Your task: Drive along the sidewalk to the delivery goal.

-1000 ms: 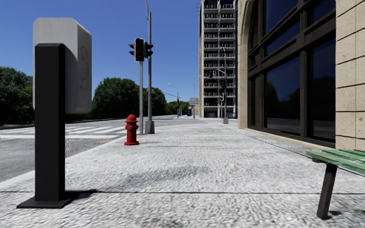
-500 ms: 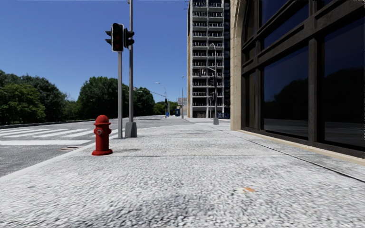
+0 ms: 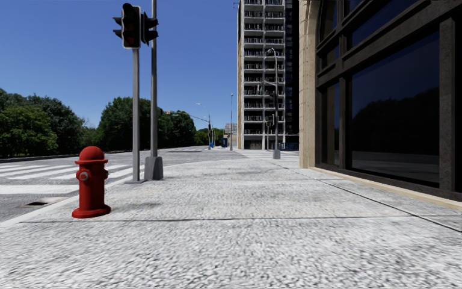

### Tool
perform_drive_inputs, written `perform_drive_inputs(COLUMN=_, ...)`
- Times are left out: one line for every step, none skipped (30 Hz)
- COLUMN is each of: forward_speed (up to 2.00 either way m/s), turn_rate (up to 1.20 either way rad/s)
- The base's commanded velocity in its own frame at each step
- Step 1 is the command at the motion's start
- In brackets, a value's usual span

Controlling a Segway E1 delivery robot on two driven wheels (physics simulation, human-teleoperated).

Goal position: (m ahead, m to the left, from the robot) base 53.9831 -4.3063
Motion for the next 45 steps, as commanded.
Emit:
perform_drive_inputs(forward_speed=1.98, turn_rate=0.00)
perform_drive_inputs(forward_speed=1.98, turn_rate=0.00)
perform_drive_inputs(forward_speed=1.98, turn_rate=0.00)
perform_drive_inputs(forward_speed=1.98, turn_rate=0.00)
perform_drive_inputs(forward_speed=1.98, turn_rate=0.00)
perform_drive_inputs(forward_speed=1.98, turn_rate=0.00)
perform_drive_inputs(forward_speed=1.98, turn_rate=0.00)
perform_drive_inputs(forward_speed=1.98, turn_rate=0.00)
perform_drive_inputs(forward_speed=1.98, turn_rate=0.00)
perform_drive_inputs(forward_speed=1.98, turn_rate=0.00)
perform_drive_inputs(forward_speed=1.98, turn_rate=0.00)
perform_drive_inputs(forward_speed=1.98, turn_rate=0.00)
perform_drive_inputs(forward_speed=1.98, turn_rate=0.00)
perform_drive_inputs(forward_speed=1.98, turn_rate=0.00)
perform_drive_inputs(forward_speed=1.98, turn_rate=0.00)
perform_drive_inputs(forward_speed=1.98, turn_rate=0.00)
perform_drive_inputs(forward_speed=1.98, turn_rate=0.00)
perform_drive_inputs(forward_speed=1.98, turn_rate=0.00)
perform_drive_inputs(forward_speed=1.98, turn_rate=-0.04)
perform_drive_inputs(forward_speed=1.98, turn_rate=-0.05)
perform_drive_inputs(forward_speed=1.98, turn_rate=-0.05)
perform_drive_inputs(forward_speed=1.98, turn_rate=-0.05)
perform_drive_inputs(forward_speed=1.98, turn_rate=-0.06)
perform_drive_inputs(forward_speed=1.98, turn_rate=-0.07)
perform_drive_inputs(forward_speed=1.98, turn_rate=-0.08)
perform_drive_inputs(forward_speed=1.98, turn_rate=-0.08)
perform_drive_inputs(forward_speed=1.98, turn_rate=-0.09)
perform_drive_inputs(forward_speed=1.98, turn_rate=-0.10)
perform_drive_inputs(forward_speed=1.98, turn_rate=-0.11)
perform_drive_inputs(forward_speed=1.98, turn_rate=-0.13)
perform_drive_inputs(forward_speed=1.98, turn_rate=-0.13)
perform_drive_inputs(forward_speed=1.98, turn_rate=-0.14)
perform_drive_inputs(forward_speed=1.98, turn_rate=-0.14)
perform_drive_inputs(forward_speed=1.98, turn_rate=-0.14)
perform_drive_inputs(forward_speed=1.98, turn_rate=-0.14)
perform_drive_inputs(forward_speed=1.98, turn_rate=-0.14)
perform_drive_inputs(forward_speed=1.98, turn_rate=-0.15)
perform_drive_inputs(forward_speed=1.98, turn_rate=-0.18)
perform_drive_inputs(forward_speed=1.98, turn_rate=-0.19)
perform_drive_inputs(forward_speed=1.98, turn_rate=-0.19)
perform_drive_inputs(forward_speed=1.98, turn_rate=-0.20)
perform_drive_inputs(forward_speed=1.98, turn_rate=-0.21)
perform_drive_inputs(forward_speed=1.98, turn_rate=-0.21)
perform_drive_inputs(forward_speed=1.98, turn_rate=-0.21)
perform_drive_inputs(forward_speed=1.98, turn_rate=-0.21)
